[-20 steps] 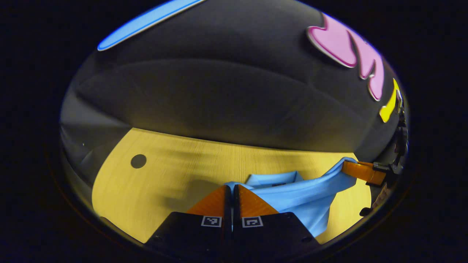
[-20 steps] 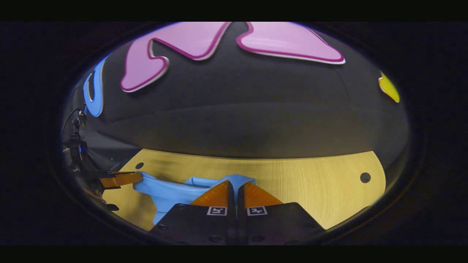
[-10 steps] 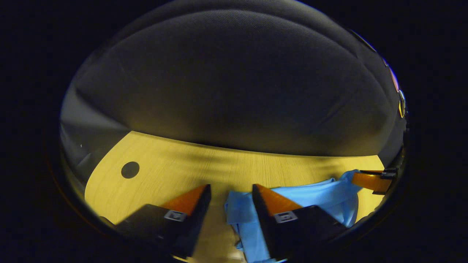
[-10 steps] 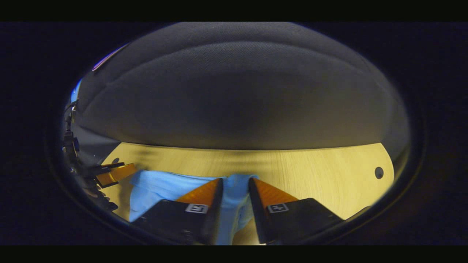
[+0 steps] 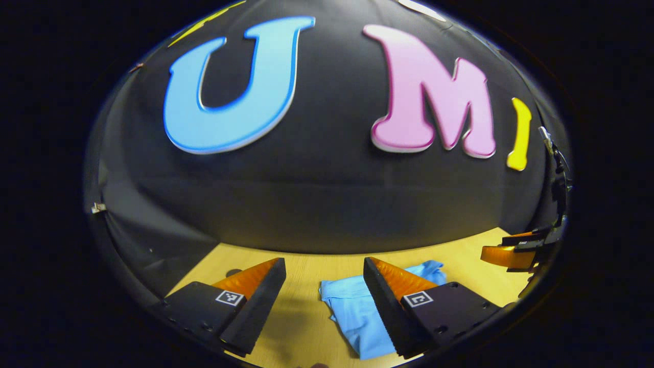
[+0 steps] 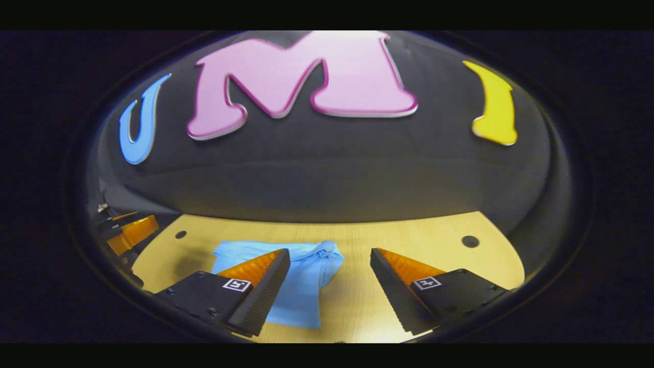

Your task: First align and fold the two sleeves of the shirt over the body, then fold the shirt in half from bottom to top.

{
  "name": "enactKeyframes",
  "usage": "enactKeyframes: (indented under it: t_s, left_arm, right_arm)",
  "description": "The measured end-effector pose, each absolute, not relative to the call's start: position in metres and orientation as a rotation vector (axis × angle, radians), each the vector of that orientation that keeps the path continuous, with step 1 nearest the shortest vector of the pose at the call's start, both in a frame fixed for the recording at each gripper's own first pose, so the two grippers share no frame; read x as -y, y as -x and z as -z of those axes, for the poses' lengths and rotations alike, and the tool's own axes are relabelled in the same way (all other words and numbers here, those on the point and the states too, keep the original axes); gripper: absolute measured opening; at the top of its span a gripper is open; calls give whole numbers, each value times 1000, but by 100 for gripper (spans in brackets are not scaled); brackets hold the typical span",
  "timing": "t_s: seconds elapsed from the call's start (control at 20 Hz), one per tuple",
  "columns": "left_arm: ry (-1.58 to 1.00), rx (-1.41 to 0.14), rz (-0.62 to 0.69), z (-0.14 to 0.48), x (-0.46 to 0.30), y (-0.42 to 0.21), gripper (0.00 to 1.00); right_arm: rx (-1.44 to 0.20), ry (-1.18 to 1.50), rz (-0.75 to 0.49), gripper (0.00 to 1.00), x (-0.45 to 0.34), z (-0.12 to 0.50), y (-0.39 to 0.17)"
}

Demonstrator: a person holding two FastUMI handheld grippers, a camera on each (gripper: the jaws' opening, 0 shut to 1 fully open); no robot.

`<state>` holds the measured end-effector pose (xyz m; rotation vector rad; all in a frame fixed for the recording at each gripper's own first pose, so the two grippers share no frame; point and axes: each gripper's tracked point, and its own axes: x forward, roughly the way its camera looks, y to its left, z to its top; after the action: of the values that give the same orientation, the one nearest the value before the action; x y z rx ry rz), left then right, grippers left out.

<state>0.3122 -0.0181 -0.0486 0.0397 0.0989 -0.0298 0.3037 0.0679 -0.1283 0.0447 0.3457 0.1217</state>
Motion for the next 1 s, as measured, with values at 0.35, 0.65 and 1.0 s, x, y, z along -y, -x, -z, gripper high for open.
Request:
enactKeyframes:
  t_s: [0.35,0.65,1.0]
  left_arm:
    - [9,33,113,-37,32,-141,97]
    - [-11,98,110,-64,21,-15,97]
    - [5,135,71,-34,12,95,97]
  right_arm:
    - [-115,-50,-86,98,-51,-5,-154]
    - [21,-91,-90,98,-55,-70,-28]
    - [37,-30,-146,98,-77,-69,91]
